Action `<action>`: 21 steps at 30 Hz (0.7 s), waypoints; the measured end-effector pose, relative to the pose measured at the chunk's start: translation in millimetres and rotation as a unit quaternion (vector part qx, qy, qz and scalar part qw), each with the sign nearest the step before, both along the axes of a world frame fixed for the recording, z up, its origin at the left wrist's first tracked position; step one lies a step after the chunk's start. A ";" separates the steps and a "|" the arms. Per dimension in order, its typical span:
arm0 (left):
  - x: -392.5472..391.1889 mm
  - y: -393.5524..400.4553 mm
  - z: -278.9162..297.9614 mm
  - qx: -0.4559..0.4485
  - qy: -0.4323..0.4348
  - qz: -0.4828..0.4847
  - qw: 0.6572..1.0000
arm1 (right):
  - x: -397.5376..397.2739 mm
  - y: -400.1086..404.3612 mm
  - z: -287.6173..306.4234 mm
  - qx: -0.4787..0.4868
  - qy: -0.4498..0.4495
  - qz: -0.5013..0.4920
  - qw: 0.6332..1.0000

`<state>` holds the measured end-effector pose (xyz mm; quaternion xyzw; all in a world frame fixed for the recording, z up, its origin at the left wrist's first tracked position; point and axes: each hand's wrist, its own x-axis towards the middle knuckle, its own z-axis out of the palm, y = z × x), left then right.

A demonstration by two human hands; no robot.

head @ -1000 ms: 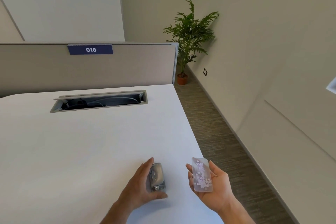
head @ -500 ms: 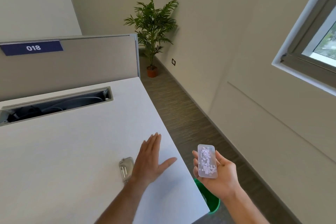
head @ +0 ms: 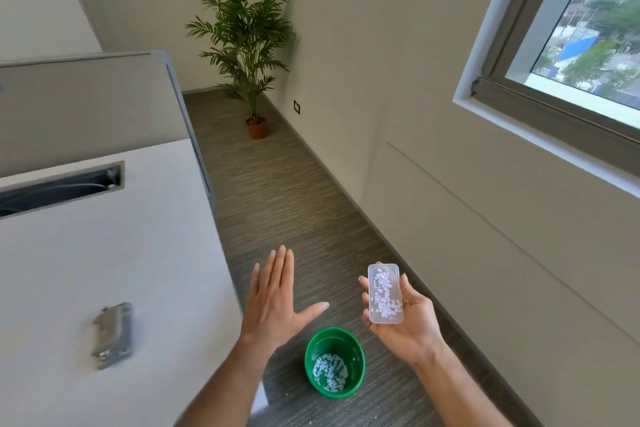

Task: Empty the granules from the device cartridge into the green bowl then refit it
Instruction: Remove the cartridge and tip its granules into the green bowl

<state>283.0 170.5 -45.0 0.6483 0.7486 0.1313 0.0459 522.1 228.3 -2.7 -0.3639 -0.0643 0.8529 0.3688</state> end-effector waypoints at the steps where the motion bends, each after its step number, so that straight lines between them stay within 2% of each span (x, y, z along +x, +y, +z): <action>1: 15.4 4.6 -1.6 -0.011 0.000 0.002 1.000 | 15.7 6.8 -3.5 -0.005 0.002 -0.001 1.000; 12: 67.6 27.3 -23.6 -0.026 0.011 0.014 1.000 | 81.1 45.5 -49.7 -0.031 0.009 -0.008 0.999; 16: 73.6 38.5 -52.3 -0.048 0.003 0.007 0.999 | 84.8 54.5 -86.5 -0.057 -0.004 -0.013 0.998; 21: 74.9 51.5 -122.0 -0.094 -0.001 -0.009 0.996 | 78.6 66.3 -156.8 -0.094 -0.044 -0.021 0.994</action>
